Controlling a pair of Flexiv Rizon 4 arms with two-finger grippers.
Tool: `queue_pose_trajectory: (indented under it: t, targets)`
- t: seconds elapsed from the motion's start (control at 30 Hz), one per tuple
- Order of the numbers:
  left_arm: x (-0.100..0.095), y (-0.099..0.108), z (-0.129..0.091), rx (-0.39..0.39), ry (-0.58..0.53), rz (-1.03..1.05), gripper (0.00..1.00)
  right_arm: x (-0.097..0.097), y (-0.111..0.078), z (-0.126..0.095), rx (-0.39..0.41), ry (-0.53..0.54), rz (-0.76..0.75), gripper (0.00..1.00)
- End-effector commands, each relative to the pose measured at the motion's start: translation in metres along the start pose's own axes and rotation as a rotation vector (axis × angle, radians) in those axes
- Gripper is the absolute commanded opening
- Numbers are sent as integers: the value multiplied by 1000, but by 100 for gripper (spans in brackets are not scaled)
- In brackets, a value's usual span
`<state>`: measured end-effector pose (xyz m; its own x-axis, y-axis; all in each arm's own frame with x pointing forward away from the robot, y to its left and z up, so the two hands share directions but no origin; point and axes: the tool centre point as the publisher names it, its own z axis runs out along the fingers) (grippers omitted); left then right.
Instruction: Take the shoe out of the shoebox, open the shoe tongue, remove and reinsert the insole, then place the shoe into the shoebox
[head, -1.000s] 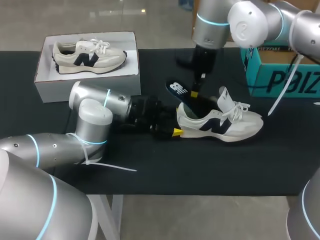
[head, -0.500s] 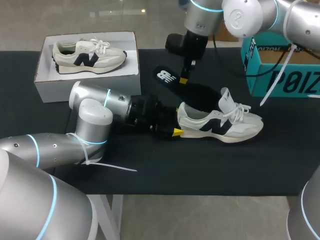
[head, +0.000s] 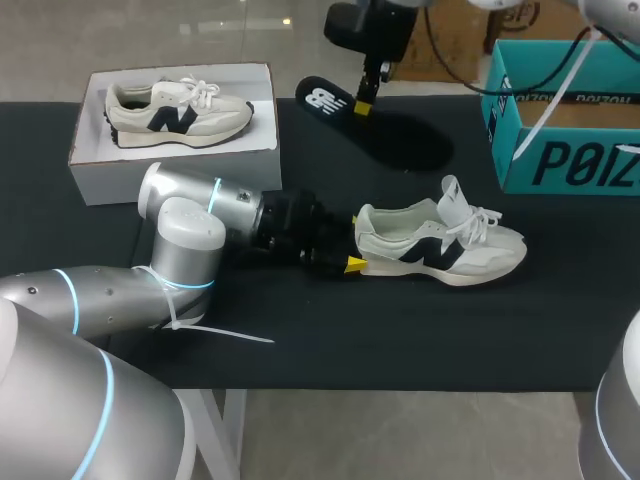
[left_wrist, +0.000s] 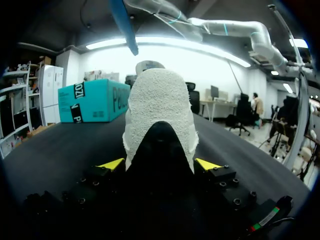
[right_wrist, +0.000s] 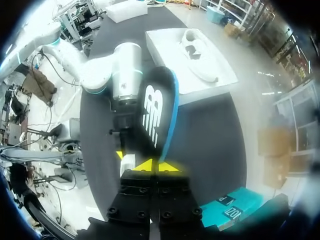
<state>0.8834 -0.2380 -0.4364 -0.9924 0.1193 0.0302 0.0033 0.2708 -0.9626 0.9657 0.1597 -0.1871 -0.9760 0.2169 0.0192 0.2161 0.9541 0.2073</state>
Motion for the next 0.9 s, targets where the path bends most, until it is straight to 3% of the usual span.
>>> queue_pose_trajectory:
  t: [0.03, 0.7, 0.77, 0.9]
  targets:
    - [-1, 3, 2, -3, 2, -1, 0, 1, -2, 0, -3, -2, 0, 0]
    - [-1, 3, 2, -3, 2, -1, 0, 1, -2, 0, -3, -2, 0, 0]
    - [-1, 3, 2, -3, 2, -1, 0, 11, -12, -5, -34, 4, 6, 0]
    - [-1, 3, 2, -3, 2, -1, 0, 42, -25, -18, -178, 19, 19, 0]
